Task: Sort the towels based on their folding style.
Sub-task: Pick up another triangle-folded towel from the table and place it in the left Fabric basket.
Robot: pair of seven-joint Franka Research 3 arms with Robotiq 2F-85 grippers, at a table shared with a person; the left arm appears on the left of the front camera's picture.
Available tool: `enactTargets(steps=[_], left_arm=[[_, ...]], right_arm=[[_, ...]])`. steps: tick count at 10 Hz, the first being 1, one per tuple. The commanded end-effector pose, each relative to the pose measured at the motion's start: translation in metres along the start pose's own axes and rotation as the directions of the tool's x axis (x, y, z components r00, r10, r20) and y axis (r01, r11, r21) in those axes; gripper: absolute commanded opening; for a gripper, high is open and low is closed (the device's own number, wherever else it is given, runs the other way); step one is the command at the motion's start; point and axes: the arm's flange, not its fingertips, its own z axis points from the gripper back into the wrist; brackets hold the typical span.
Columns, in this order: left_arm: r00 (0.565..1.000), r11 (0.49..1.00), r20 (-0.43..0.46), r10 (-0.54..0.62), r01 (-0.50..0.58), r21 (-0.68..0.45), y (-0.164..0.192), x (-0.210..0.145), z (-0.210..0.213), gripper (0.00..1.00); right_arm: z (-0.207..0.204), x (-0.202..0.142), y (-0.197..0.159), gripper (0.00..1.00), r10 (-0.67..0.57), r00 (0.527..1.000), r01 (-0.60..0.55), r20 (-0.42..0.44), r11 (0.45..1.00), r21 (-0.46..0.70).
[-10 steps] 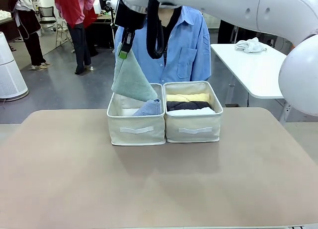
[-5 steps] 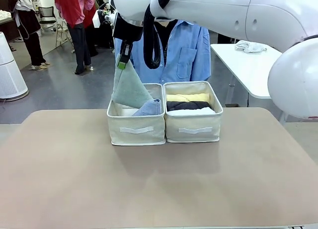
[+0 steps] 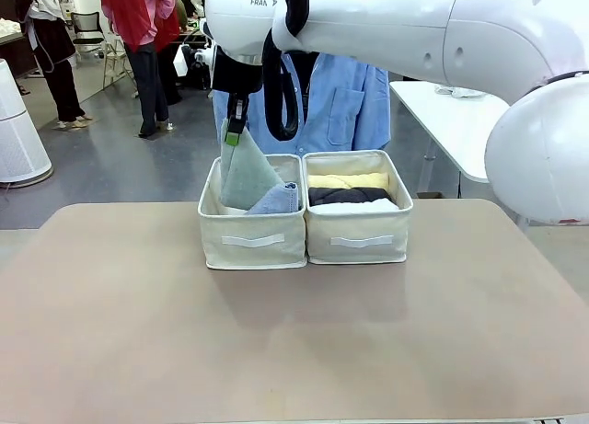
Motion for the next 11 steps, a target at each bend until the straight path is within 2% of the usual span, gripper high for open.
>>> enactTargets(steps=[1, 5, 7, 11], left_arm=[[1.0, 1.0, 0.006, -0.005, 0.005, -0.002, -0.002, 0.001, 0.001, 1.0], [1.0, 1.0, 0.006, -0.005, 0.005, -0.002, -0.002, 0.001, 0.001, 1.0], [1.0, 1.0, 0.006, -0.005, 0.005, -0.002, -0.002, 0.001, 0.001, 1.0], [1.0, 1.0, 0.006, -0.005, 0.005, -0.002, -0.002, 0.001, 0.001, 1.0]], right_arm=[[-0.007, 0.012, -0.015, 0.15, 0.02, 0.999, -0.019, -0.035, 1.0, 0.026], [-0.033, 0.016, -0.023, 0.15, 0.004, 1.0, -0.004, -0.009, 0.999, 0.032], [-0.047, 0.021, -0.027, 0.15, -0.009, 1.0, 0.009, 0.001, 1.0, -0.005], [-0.067, 0.029, -0.027, 0.15, 0.003, 1.0, -0.003, 0.002, 0.998, 0.058]])
